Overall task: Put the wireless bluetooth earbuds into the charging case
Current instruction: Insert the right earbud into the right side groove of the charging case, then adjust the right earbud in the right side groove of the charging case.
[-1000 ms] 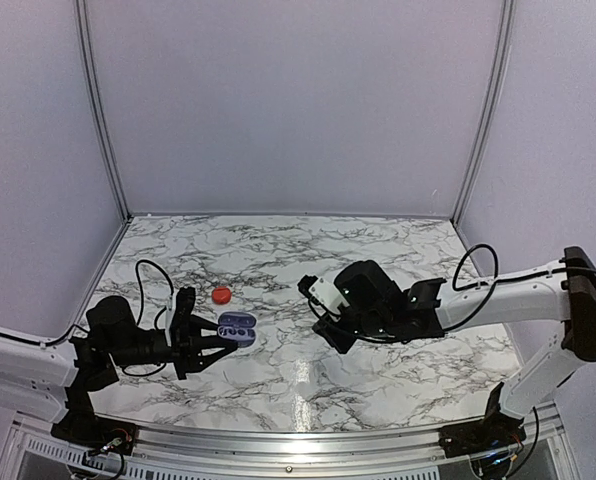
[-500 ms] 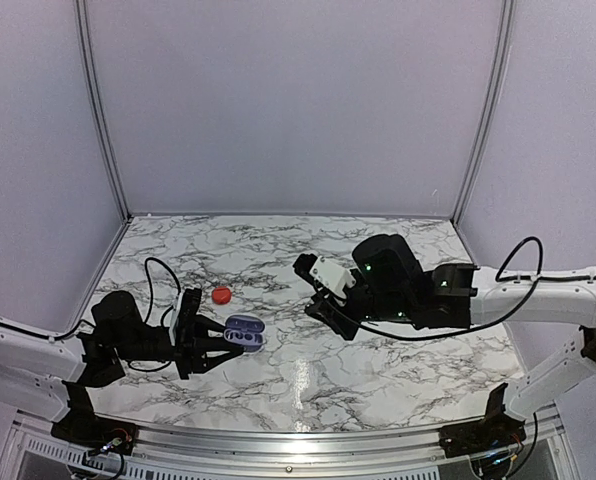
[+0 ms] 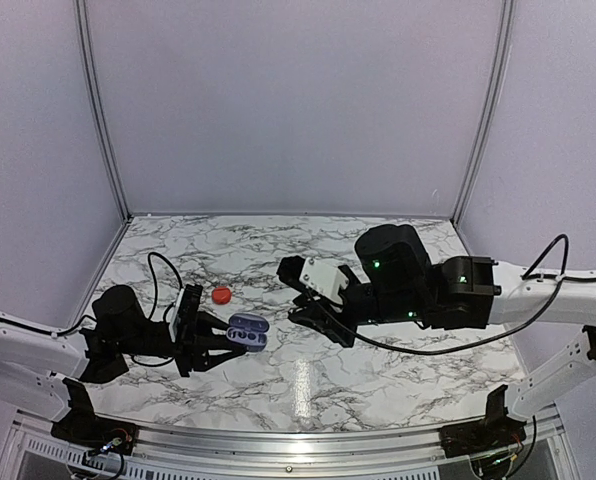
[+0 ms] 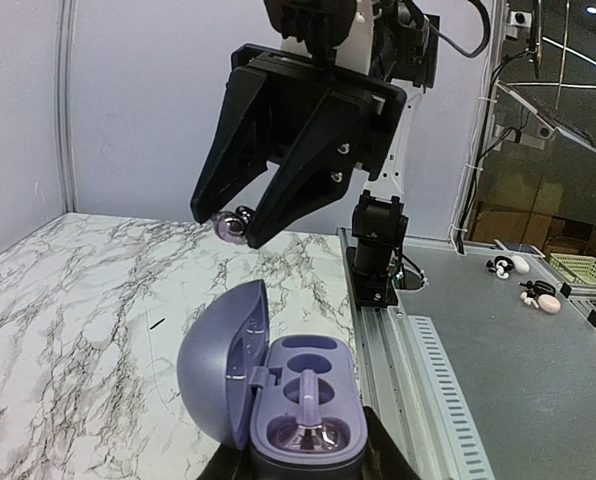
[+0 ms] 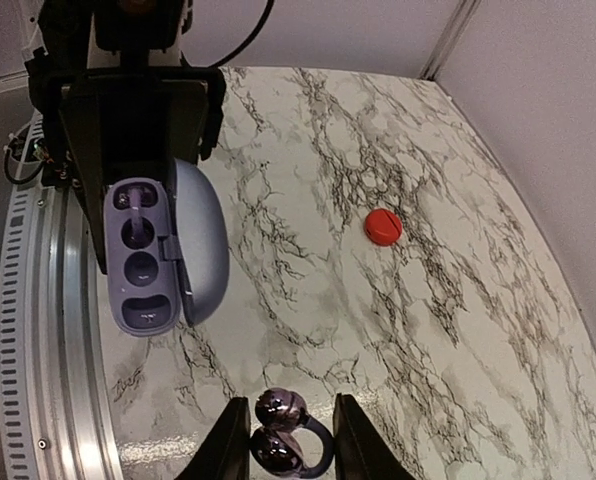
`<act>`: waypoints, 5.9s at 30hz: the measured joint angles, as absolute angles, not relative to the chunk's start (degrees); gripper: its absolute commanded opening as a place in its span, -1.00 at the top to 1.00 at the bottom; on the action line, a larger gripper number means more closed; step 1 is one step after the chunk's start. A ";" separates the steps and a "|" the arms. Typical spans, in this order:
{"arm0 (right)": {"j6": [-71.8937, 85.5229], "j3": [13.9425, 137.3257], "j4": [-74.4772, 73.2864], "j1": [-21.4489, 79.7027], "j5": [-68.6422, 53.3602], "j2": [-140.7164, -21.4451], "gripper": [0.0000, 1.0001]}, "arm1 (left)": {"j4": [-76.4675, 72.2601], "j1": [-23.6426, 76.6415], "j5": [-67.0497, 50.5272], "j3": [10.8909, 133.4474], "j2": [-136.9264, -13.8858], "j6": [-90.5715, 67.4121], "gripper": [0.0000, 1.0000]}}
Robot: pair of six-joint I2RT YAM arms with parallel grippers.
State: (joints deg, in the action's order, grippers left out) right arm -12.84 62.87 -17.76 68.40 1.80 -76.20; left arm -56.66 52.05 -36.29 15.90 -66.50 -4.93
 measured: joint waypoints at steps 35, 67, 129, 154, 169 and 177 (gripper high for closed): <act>-18.96 73.32 -22.31 77.89 5.23 -83.35 0.39 | -59.94 52.05 -40.38 16.78 -67.64 -8.19 1.00; -21.28 77.12 -24.10 78.87 7.20 -86.37 0.19 | -61.01 51.83 -40.82 16.64 -67.85 -9.04 1.00; 4.73 66.59 -14.46 68.20 -8.69 -81.01 -0.97 | -63.26 51.83 -39.48 16.64 -66.35 -8.60 1.00; 6.11 68.84 -13.37 67.35 -10.07 -80.68 -0.97 | -63.22 51.83 -39.46 16.64 -66.32 -8.56 1.00; 6.46 68.84 -13.78 66.59 -10.28 -82.26 -0.97 | -63.20 51.83 -38.96 16.64 -66.32 -8.56 1.00; 6.46 68.64 -13.72 66.59 -10.46 -82.30 -0.95 | -63.18 51.83 -38.92 16.64 -66.28 -8.56 1.00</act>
